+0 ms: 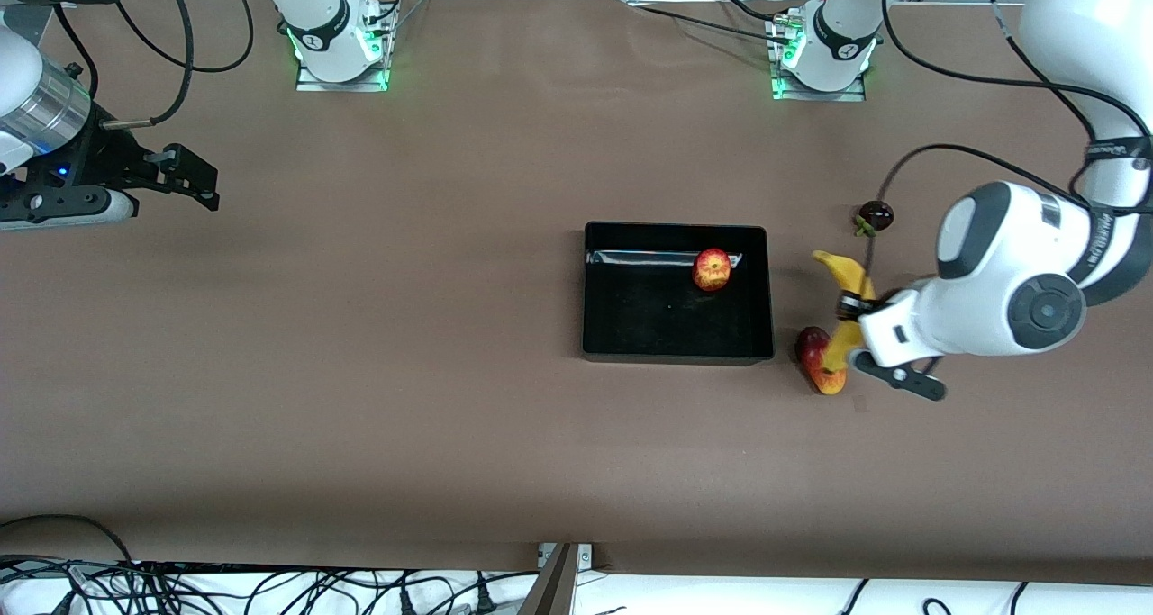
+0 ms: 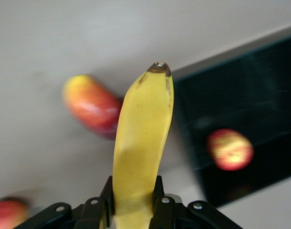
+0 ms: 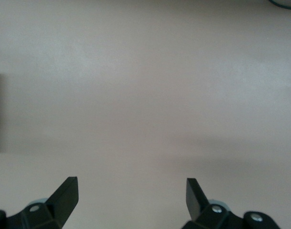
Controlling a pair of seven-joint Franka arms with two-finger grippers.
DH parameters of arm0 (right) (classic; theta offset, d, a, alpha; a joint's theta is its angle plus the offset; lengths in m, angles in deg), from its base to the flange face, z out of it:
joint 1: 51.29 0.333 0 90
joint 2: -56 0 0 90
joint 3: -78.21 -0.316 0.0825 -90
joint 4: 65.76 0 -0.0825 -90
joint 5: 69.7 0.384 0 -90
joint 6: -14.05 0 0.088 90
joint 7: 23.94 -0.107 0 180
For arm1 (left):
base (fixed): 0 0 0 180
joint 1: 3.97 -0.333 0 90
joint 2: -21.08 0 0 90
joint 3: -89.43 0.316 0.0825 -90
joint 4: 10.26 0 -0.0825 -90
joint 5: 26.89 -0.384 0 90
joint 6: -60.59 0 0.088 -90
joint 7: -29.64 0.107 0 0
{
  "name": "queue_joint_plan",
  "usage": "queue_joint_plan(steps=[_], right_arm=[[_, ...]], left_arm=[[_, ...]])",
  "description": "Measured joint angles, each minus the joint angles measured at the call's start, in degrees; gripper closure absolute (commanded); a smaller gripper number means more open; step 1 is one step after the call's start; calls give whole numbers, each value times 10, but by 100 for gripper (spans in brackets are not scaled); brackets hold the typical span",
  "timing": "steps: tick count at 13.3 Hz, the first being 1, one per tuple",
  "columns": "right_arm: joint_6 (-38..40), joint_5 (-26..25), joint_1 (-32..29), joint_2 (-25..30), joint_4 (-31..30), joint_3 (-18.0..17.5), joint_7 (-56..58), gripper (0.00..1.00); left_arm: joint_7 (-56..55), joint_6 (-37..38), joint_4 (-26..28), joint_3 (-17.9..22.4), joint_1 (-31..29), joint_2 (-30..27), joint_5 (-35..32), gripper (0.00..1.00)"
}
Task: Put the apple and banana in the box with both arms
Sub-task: 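Lift the banana with the left gripper and carry it over the box, then lower the banana into the box and open the left gripper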
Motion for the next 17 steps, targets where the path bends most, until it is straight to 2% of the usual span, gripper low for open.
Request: queue_joint_plan(steps=[3,6,10,14,15,16,17], right_arm=[[0,0,0,0,0,0,0,0],[0,0,0,0,0,0,0,0],[0,0,0,0,0,0,0,0],[0,0,0,0,0,0,0,0],[0,0,0,0,0,0,0,0],[0,0,0,0,0,0,0,0],[0,0,0,0,0,0,0,0]], left_arm=[[-58,-8,1,-13,59,17,18,100],[-137,-65,5,-13,132,37,18,100],[-168,-154,35,-9,165,75,12,100],[-182,-240,71,23,207,104,10,100],[-185,-258,73,38,225,112,10,96],[-190,-269,73,54,244,117,10,65],[-195,-275,73,67,260,120,10,1]])
